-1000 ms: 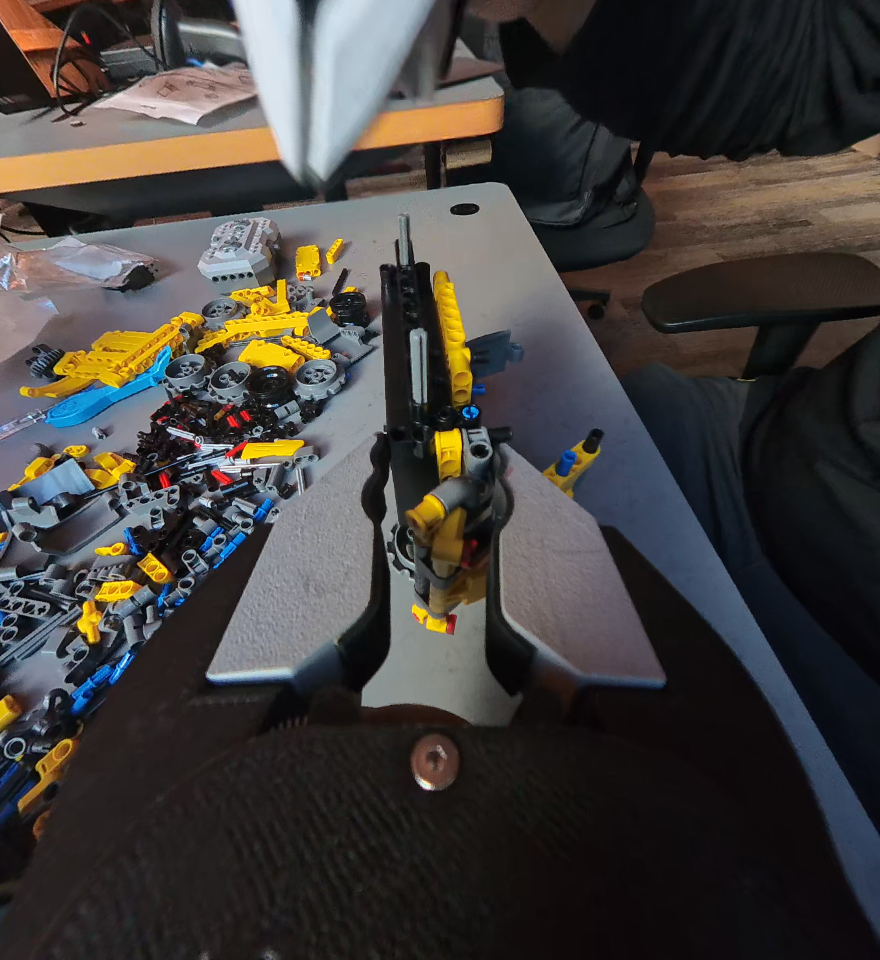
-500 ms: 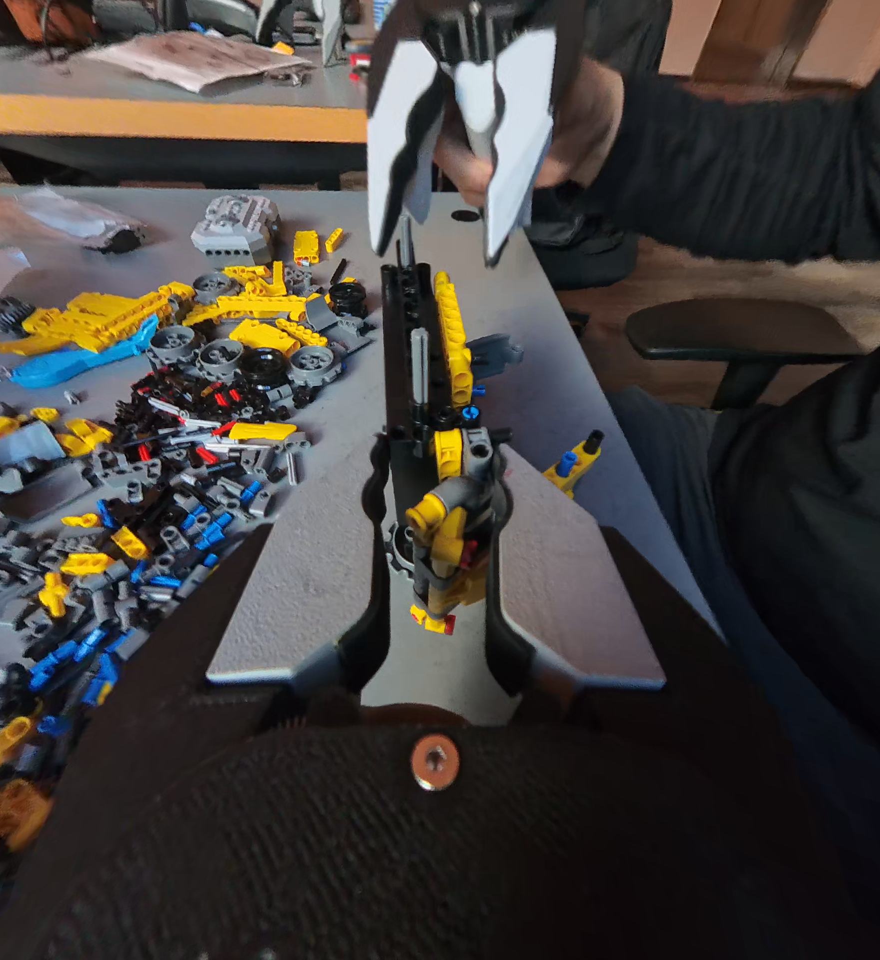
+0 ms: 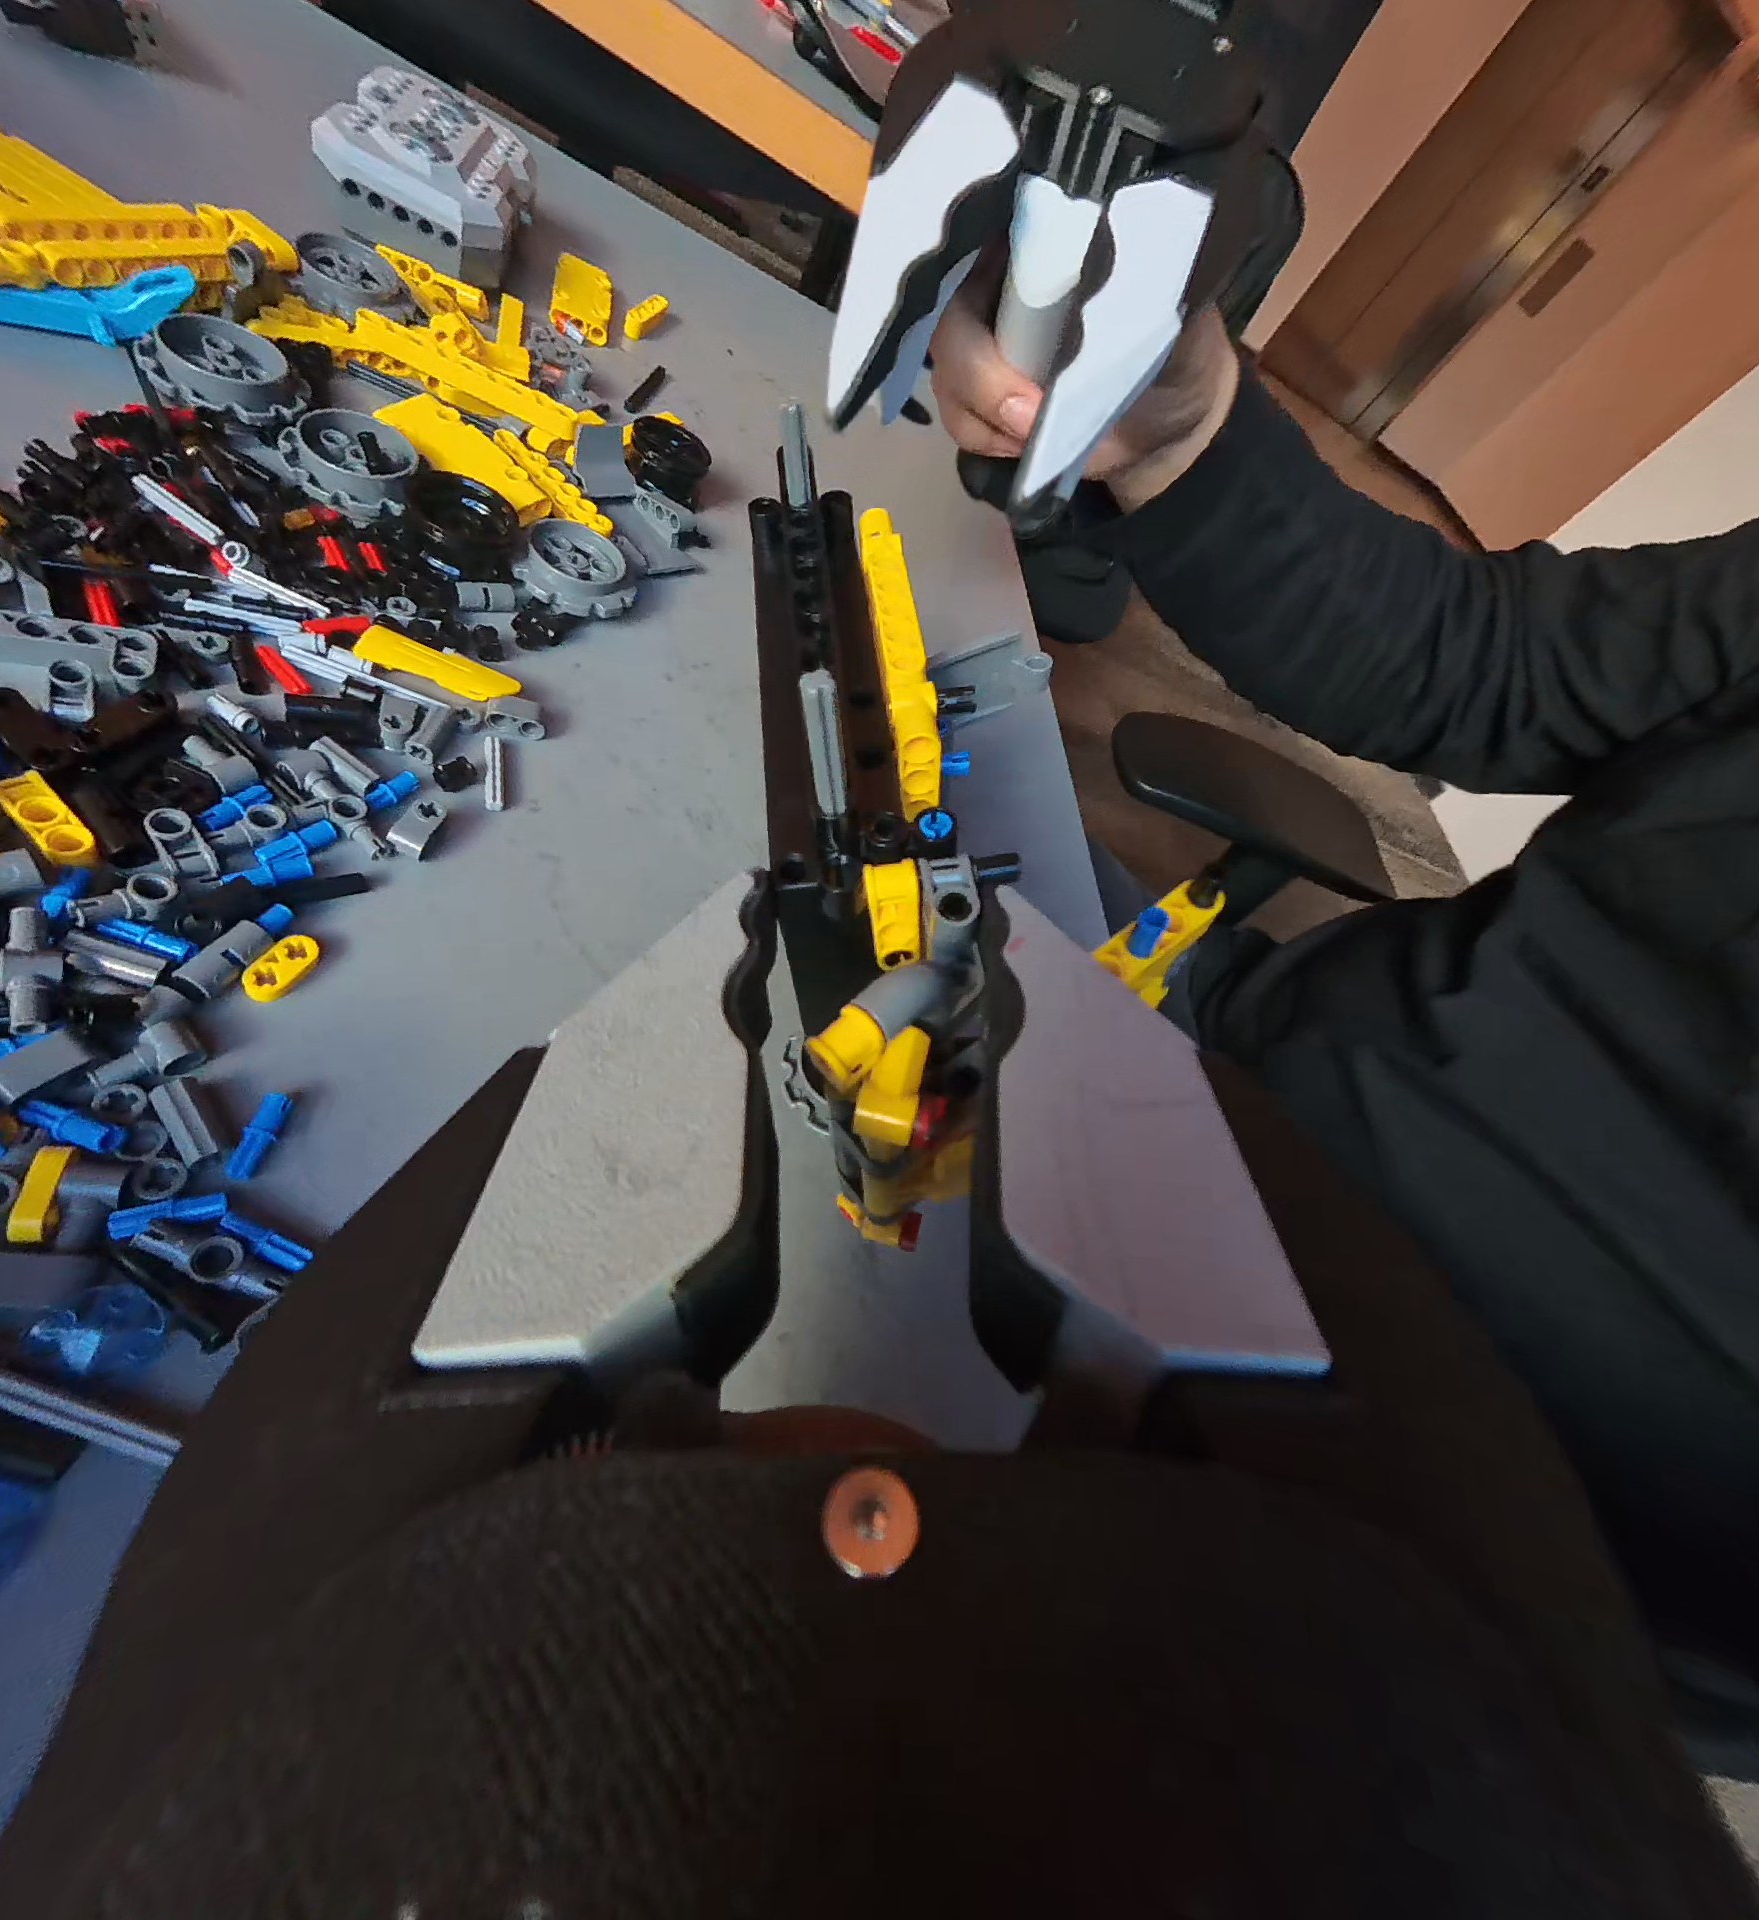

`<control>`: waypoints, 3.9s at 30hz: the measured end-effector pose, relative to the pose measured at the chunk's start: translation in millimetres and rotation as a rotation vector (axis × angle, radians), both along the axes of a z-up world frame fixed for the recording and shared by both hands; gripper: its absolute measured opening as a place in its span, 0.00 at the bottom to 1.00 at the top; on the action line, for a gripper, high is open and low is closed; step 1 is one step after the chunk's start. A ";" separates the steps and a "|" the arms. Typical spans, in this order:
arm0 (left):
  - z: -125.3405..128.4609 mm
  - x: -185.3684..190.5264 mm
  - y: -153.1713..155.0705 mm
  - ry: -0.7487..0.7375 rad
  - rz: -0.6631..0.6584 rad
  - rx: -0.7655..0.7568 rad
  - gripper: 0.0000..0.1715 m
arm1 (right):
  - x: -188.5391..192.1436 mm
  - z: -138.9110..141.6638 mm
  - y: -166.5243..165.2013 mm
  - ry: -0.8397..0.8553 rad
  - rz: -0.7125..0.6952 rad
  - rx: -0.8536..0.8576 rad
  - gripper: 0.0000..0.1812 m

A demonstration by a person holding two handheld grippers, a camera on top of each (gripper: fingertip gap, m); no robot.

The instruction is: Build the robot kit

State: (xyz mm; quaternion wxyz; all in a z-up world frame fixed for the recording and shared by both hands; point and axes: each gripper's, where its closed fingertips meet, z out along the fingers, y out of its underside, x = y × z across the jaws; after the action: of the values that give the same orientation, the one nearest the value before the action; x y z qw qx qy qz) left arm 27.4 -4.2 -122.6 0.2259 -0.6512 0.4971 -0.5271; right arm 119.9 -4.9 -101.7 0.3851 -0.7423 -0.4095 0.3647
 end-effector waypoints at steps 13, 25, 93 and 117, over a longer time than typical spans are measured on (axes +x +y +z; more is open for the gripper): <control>-1.1 -1.4 -5.6 0.019 -0.032 -0.011 0.20 | 2.7 9.4 6.9 -0.056 0.004 -0.016 0.19; 2.6 -3.3 -25.1 0.089 -0.088 0.270 0.20 | -12.2 6.0 -6.2 -0.186 0.111 0.036 0.01; -4.7 -6.5 1.8 0.000 0.017 -0.165 0.19 | -16.1 -23.9 0.4 0.136 -0.056 -0.110 0.21; -5.0 -3.6 -5.9 0.006 0.005 -0.165 0.19 | -18.7 -31.4 -6.8 0.185 -0.027 -0.151 0.21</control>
State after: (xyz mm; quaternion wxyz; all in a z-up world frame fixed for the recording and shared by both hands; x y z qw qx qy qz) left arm 23.7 -10.1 -127.6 0.1711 -0.6703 0.4510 -0.5640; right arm 101.2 -11.7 -133.2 0.3693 -0.7378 -0.3333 0.4562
